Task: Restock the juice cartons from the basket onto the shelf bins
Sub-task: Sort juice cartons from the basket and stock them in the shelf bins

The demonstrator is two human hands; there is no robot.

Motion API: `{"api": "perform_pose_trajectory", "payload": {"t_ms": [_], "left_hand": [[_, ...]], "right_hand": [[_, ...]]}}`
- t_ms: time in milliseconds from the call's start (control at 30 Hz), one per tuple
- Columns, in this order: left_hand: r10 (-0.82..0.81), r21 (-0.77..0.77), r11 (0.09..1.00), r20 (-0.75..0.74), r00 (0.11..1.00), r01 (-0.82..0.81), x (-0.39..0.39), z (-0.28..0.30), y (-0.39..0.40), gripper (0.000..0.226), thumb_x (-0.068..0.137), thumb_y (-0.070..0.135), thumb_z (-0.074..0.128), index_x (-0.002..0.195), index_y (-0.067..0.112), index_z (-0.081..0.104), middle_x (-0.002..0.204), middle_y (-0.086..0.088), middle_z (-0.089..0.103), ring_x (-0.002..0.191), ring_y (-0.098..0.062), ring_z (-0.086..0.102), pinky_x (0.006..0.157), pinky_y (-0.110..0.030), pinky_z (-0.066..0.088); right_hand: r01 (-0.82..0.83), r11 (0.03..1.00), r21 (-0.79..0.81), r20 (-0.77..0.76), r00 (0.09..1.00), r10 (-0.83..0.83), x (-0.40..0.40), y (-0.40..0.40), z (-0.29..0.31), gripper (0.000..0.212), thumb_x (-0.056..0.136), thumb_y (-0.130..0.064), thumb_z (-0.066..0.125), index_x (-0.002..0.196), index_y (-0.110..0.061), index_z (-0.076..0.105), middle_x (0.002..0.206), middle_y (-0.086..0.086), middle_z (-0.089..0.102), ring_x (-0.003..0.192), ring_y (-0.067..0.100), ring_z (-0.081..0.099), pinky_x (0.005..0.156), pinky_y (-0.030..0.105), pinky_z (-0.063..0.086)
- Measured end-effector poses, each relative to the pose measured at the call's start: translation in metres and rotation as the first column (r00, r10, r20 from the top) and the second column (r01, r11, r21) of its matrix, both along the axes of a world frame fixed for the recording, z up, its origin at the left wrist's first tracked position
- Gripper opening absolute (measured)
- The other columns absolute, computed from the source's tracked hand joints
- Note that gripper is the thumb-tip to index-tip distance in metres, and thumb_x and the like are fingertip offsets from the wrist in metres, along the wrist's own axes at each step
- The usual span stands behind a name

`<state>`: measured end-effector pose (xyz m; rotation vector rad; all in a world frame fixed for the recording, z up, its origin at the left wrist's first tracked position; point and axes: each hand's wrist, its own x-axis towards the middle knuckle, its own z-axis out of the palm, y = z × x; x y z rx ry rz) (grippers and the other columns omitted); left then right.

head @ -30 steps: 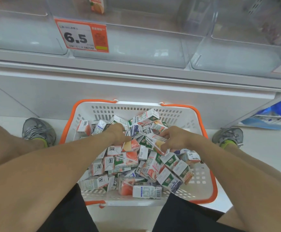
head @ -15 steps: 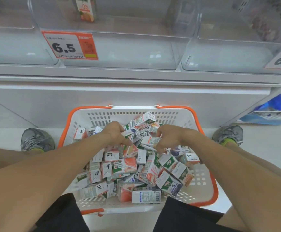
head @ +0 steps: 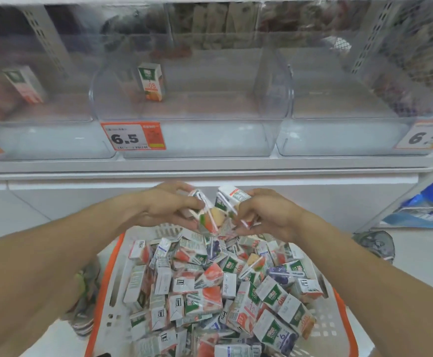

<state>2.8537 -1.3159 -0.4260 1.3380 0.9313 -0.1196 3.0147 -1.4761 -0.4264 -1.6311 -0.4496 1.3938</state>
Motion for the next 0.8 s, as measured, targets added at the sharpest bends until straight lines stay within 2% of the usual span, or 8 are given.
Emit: {"api": "perform_pose_trajectory", "payload": {"t_ms": [67,167,267,367,467,600,700,800], "left_hand": [[-0.041,-0.006,0.999,0.060,0.997,0.042,0.001,0.023,0.007,0.044,0.093,0.007,0.062,0.133,0.022,0.049,0.120,-0.024,0.063,0.092,-0.032,0.070,0.074,-0.038,0.061],[-0.089,-0.010,0.996,0.104,0.991,0.091,0.001,0.052,0.013,0.031,0.099,0.008,0.053,0.129,0.013,0.057,0.122,-0.020,0.066,0.102,-0.035,0.070,0.072,-0.038,0.062],[-0.113,-0.035,0.992,0.108,0.988,0.117,-0.007,0.060,0.015,0.039,0.090,0.008,0.063,0.128,0.001,0.054,0.112,-0.019,0.072,0.093,-0.026,0.072,0.069,-0.033,0.062],[-0.140,-0.047,0.988,0.117,0.983,0.146,-0.014,0.056,0.016,0.056,0.076,0.004,0.072,0.127,-0.003,0.053,0.108,-0.013,0.074,0.089,-0.017,0.072,0.071,-0.029,0.062],[-0.144,-0.047,0.988,0.108,0.984,0.149,-0.015,0.056,0.022,0.048,0.073,0.006,0.073,0.119,-0.002,0.059,0.107,-0.012,0.075,0.092,-0.019,0.073,0.069,-0.026,0.061],[-0.087,0.034,0.995,-0.039,0.995,0.088,-0.020,0.054,0.030,0.035,0.069,0.033,0.077,0.090,0.006,0.073,0.088,-0.016,0.076,0.066,-0.021,0.072,0.058,-0.025,0.060],[-0.032,0.057,0.998,-0.124,0.992,0.039,-0.022,0.047,0.039,0.045,0.077,0.052,0.072,0.096,0.011,0.073,0.081,-0.012,0.072,0.058,-0.021,0.065,0.056,-0.028,0.058],[-0.018,0.018,1.000,-0.150,0.989,0.020,-0.022,0.044,0.044,0.042,0.090,0.052,0.060,0.099,0.011,0.068,0.075,-0.010,0.070,0.058,-0.020,0.063,0.057,-0.028,0.057]], "right_hand": [[0.051,0.998,0.037,-0.045,0.998,-0.049,-0.002,0.007,0.002,0.025,0.078,0.011,0.063,0.099,-0.001,0.055,0.078,0.016,0.059,0.067,0.023,0.062,0.076,0.043,0.061],[0.097,0.991,0.097,-0.123,0.989,-0.085,-0.010,0.017,0.005,0.034,0.079,0.005,0.064,0.112,0.005,0.058,0.084,0.018,0.064,0.075,0.024,0.061,0.075,0.039,0.060],[0.115,0.980,0.161,-0.222,0.972,-0.077,-0.015,0.022,0.006,0.029,0.085,-0.006,0.063,0.111,0.005,0.062,0.090,0.017,0.064,0.079,0.024,0.062,0.075,0.038,0.057],[0.177,0.965,0.194,-0.367,0.925,-0.096,-0.018,0.027,0.007,0.023,0.088,-0.018,0.059,0.105,-0.005,0.066,0.092,0.015,0.067,0.077,0.026,0.057,0.073,0.039,0.055],[0.232,0.954,0.191,-0.444,0.887,-0.127,-0.017,0.032,0.006,0.031,0.088,-0.021,0.052,0.111,-0.006,0.066,0.098,0.018,0.067,0.079,0.028,0.058,0.075,0.041,0.054],[0.252,0.951,0.178,-0.416,0.895,-0.159,-0.015,0.037,0.004,0.023,0.089,-0.015,0.048,0.102,-0.007,0.066,0.086,0.013,0.071,0.077,0.026,0.068,0.091,0.048,0.050],[0.198,0.958,0.209,-0.380,0.919,-0.107,-0.019,0.038,0.005,0.031,0.084,-0.010,0.055,0.113,-0.003,0.066,0.102,0.018,0.069,0.090,0.028,0.067,0.083,0.038,0.052],[0.169,0.955,0.244,-0.322,0.943,-0.084,-0.023,0.040,0.004,0.054,0.072,-0.003,0.068,0.124,0.007,0.060,0.113,0.021,0.067,0.097,0.030,0.065,0.076,0.033,0.055]]}}
